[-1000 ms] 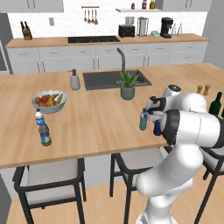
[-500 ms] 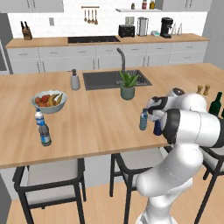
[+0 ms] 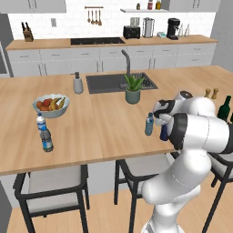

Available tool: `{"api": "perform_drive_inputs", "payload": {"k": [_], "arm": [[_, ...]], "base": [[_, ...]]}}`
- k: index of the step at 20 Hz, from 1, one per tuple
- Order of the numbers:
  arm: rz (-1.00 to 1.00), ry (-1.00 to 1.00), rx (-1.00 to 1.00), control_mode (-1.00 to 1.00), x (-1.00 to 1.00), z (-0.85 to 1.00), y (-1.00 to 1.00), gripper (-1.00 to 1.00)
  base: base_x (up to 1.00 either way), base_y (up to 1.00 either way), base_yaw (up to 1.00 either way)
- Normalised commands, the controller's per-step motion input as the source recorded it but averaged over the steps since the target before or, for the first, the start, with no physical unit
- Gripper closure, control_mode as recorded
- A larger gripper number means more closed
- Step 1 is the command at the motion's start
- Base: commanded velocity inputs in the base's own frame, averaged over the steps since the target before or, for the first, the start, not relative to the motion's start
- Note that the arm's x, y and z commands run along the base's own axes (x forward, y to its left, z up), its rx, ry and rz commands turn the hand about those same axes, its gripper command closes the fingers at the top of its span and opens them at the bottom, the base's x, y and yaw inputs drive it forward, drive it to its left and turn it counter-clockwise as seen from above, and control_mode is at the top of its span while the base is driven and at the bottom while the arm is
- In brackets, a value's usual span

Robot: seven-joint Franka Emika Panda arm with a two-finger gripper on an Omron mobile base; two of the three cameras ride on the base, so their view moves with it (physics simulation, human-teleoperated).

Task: Move the plastic bottles in the middle to the plastics group, and the glass bottles in the middle to the glass group.

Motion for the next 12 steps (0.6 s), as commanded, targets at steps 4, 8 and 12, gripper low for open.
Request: {"api": "perform_drive_inputs", "payload": {"k": [4, 8, 12], "arm": [[0.01, 0.0, 0.0, -1.0, -0.46, 0.24, 0.05, 1.0], [0.0, 0.0, 0.0, -1.0, -0.53, 0.49, 0.28, 1.0], [0.0, 0.02, 0.0, -1.0, -0.51, 0.43, 0.51, 1.0]], "base": [[0.0, 0.0, 0.0], [0.0, 0.0, 0.0], [0.0, 0.0, 0.0]]}}
